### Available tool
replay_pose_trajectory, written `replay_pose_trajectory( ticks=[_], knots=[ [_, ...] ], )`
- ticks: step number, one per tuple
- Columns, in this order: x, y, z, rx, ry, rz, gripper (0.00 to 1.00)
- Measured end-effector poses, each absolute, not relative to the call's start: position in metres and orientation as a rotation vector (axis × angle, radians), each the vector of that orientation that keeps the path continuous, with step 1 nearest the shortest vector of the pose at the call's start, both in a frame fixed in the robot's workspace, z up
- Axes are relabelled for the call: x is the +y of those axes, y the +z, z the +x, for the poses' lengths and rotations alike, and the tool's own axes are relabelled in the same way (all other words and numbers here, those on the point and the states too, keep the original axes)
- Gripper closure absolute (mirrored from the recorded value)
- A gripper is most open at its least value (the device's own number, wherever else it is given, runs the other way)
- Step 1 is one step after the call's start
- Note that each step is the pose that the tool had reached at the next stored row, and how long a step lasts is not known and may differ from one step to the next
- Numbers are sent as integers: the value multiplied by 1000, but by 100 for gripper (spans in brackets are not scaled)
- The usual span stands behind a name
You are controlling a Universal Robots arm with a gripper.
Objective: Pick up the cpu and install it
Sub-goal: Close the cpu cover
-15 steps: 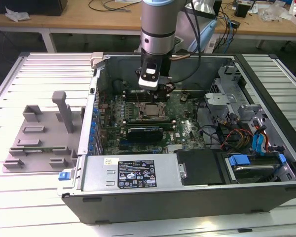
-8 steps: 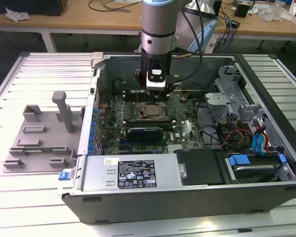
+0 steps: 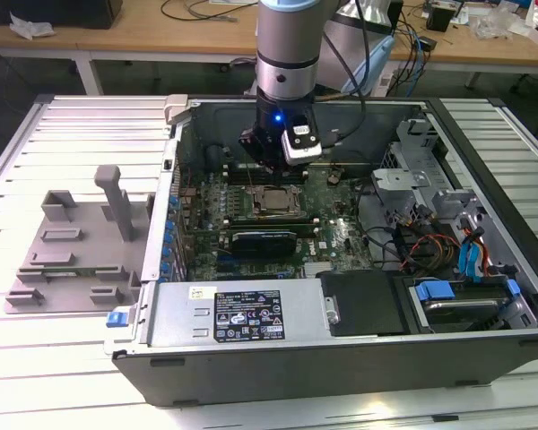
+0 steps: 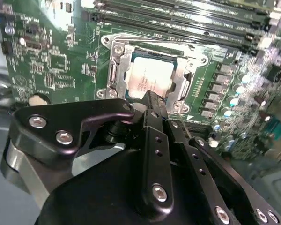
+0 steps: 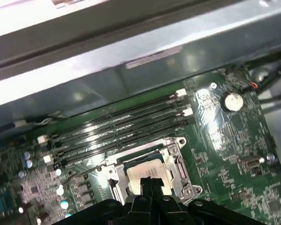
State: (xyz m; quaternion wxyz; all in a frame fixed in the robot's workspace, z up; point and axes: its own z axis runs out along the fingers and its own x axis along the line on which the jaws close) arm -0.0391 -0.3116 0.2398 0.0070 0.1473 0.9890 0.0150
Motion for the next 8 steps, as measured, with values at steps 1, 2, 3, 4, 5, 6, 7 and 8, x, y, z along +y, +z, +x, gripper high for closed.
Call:
replay_pose_trajectory(
  ticks=[1,2,3,4,5,6,7,8],
  knots=[
    [-312,240,-39,3100,47,413,89],
    [-312,240,-39,3107,47,362,89],
    [-312,239,-39,3113,48,310,89],
    [-312,239,-39,3119,48,247,89],
    [-312,238,-39,3125,46,176,89],
    [-312,237,-39,3129,44,106,89],
    [-312,237,-39,3130,42,63,89],
    [-312,237,-39,3131,40,15,89]
  ],
)
